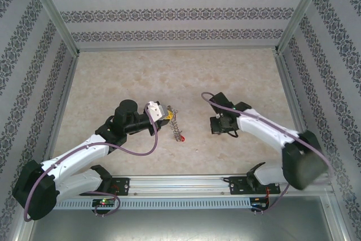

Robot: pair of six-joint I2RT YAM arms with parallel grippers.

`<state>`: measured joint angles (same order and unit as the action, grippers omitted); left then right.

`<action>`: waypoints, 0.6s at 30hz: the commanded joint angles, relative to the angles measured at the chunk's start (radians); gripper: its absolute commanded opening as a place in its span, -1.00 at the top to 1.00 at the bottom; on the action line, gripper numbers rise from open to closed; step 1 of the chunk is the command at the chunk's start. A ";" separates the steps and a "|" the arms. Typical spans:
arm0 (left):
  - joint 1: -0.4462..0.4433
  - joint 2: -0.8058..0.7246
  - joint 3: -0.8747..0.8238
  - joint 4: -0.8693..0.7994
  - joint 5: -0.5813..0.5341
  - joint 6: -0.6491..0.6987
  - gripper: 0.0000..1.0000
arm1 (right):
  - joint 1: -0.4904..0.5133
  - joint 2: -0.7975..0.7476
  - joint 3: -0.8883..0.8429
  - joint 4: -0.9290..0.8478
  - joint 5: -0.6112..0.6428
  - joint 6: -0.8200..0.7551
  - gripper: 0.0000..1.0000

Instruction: Put the keys on the keyring

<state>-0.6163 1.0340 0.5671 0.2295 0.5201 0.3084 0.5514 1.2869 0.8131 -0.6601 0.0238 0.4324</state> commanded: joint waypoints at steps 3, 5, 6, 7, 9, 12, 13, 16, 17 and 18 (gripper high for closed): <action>-0.013 0.015 0.032 0.060 0.061 -0.029 1.00 | -0.017 -0.265 -0.127 0.252 -0.271 -0.129 1.00; -0.013 0.033 0.037 0.077 0.080 -0.035 1.00 | -0.016 -0.350 -0.167 0.328 -0.328 -0.170 1.00; -0.014 0.041 0.043 0.081 0.088 -0.038 1.00 | -0.015 -0.392 -0.187 0.363 -0.348 -0.194 1.00; -0.013 0.047 0.046 0.084 0.095 -0.038 1.00 | -0.012 -0.426 -0.203 0.389 -0.362 -0.220 1.00; -0.014 0.056 0.050 0.092 0.105 -0.041 1.00 | -0.008 -0.481 -0.226 0.422 -0.395 -0.274 1.00; -0.015 0.064 0.052 0.097 0.118 -0.045 1.00 | 0.010 -0.532 -0.244 0.452 -0.408 -0.351 1.00; -0.015 0.065 0.051 0.095 0.126 -0.043 1.00 | 0.019 -0.540 -0.246 0.460 -0.408 -0.375 1.00; -0.014 0.073 0.056 0.089 0.153 -0.042 1.00 | 0.056 -0.544 -0.246 0.482 -0.362 -0.423 1.00; -0.014 0.076 0.058 0.089 0.160 -0.042 1.00 | 0.066 -0.539 -0.246 0.491 -0.358 -0.438 1.00; -0.014 0.082 0.060 0.088 0.169 -0.042 1.00 | 0.079 -0.532 -0.243 0.500 -0.344 -0.452 1.00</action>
<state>-0.6163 1.1072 0.5827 0.2481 0.6312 0.2817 0.6060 0.7498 0.5789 -0.2268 -0.3317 0.0704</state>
